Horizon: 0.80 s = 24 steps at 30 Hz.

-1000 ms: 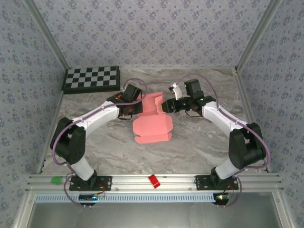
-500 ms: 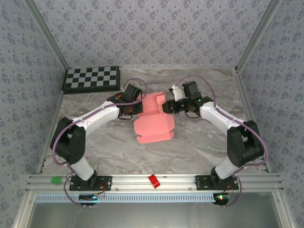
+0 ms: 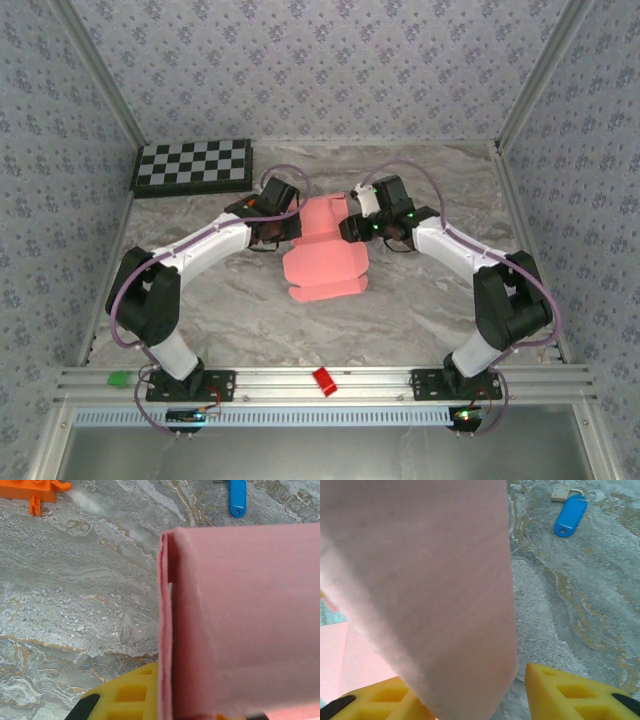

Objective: Fold the paper box

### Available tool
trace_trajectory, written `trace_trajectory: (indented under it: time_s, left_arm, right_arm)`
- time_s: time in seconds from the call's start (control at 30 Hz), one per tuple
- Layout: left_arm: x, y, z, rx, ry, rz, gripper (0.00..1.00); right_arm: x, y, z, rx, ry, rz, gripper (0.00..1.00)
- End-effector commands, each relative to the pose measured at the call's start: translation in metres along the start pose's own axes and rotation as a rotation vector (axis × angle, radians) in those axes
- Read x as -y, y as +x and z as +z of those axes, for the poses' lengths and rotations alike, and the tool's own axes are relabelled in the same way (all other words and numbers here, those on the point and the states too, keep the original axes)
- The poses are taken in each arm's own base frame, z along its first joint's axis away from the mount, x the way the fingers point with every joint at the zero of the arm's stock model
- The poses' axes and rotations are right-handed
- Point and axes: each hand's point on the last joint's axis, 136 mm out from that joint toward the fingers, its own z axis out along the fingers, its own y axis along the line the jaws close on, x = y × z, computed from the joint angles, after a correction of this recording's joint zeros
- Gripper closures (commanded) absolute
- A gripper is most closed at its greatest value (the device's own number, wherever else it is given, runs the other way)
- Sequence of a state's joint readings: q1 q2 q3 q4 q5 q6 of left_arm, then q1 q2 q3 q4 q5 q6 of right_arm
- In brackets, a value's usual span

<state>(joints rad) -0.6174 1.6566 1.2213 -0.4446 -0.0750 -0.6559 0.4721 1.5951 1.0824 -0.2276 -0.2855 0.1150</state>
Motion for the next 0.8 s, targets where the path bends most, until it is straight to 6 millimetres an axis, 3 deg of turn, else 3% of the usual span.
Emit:
trace_trajectory:
  time_s: [0.0, 0.77]
  left_arm:
    - [0.011, -0.008, -0.009, 0.023, 0.041, -0.001, 1.00]
    - [0.010, -0.002, 0.000, -0.007, 0.034, -0.007, 1.00]
  right_arm:
    - [0.010, -0.009, 0.000, 0.028, 0.119, -0.019, 0.52]
    - [0.023, -0.024, -0.001, 0.060, 0.367, -0.008, 0.63]
